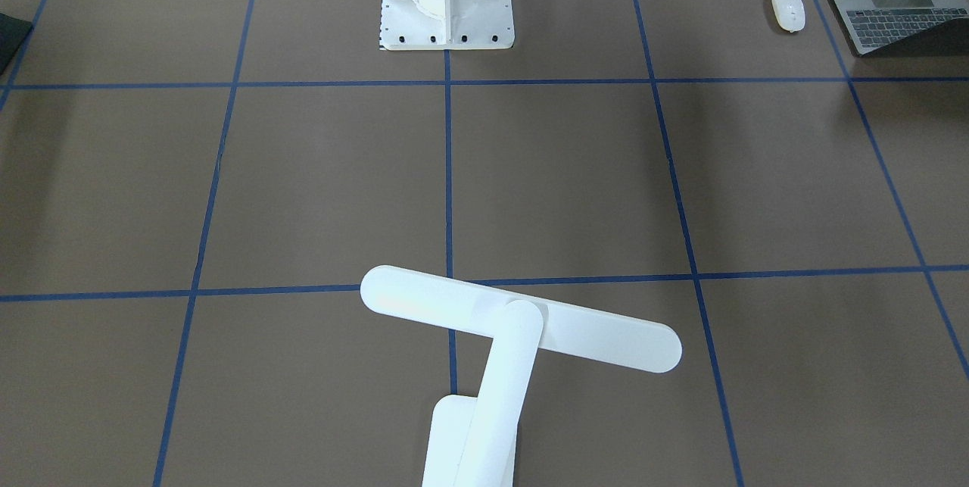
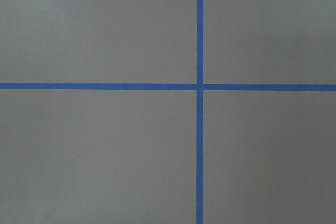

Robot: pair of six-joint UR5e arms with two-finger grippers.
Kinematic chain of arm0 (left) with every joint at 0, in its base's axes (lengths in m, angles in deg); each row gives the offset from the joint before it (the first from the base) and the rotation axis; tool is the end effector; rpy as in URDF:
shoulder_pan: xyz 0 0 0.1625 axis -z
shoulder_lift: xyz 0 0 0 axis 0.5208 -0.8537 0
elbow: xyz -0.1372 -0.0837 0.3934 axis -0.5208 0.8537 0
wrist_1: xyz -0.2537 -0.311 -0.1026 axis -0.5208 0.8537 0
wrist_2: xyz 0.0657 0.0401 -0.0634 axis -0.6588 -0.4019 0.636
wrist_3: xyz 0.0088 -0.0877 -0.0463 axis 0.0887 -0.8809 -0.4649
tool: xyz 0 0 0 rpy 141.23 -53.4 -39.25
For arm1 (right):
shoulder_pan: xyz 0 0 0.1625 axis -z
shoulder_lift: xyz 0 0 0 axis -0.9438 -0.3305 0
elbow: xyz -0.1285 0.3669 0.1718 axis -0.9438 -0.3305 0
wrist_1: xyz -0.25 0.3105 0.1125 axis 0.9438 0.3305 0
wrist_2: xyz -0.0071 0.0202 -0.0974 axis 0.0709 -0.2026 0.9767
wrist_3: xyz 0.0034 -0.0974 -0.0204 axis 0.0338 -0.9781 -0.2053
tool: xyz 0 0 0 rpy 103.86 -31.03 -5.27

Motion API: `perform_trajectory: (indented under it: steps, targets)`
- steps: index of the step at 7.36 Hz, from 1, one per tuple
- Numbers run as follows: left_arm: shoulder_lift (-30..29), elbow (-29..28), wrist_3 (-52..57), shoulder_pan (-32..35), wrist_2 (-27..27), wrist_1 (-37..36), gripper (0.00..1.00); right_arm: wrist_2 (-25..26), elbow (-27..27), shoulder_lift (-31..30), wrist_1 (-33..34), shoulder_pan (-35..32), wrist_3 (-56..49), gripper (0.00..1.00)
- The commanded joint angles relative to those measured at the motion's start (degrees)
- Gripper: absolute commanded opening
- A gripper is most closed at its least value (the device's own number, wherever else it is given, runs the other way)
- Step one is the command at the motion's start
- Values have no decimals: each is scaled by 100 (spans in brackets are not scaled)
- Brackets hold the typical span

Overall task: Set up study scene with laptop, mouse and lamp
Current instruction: 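Carry the silver open laptop with the left gripper toward the table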

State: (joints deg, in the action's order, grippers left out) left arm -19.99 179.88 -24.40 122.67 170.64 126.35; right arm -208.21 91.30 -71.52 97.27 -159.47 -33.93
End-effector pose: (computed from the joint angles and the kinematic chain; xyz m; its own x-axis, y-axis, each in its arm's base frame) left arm -0.0755 -0.4792 0.6168 0.7229 -0.0071 -0.6909 0.0655 0.9961 0.0583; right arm 0.0531 -0.4529 0.6344 0.7054 0.0098 0.7088 0.0029 0.9999 -0.0168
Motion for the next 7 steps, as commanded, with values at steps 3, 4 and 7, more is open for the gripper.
perform_trajectory:
  steps: [3,4,7]
  targets:
    - [14,-18,9,-5,9,14,99,-47,-2,-1,-9,0,-2,100]
    - [5,-18,26,-6,9,23,99,-47,-11,-9,-9,0,-2,100]
    - [-30,-1,26,-6,0,-12,99,-223,-11,-53,-26,-18,-19,100]
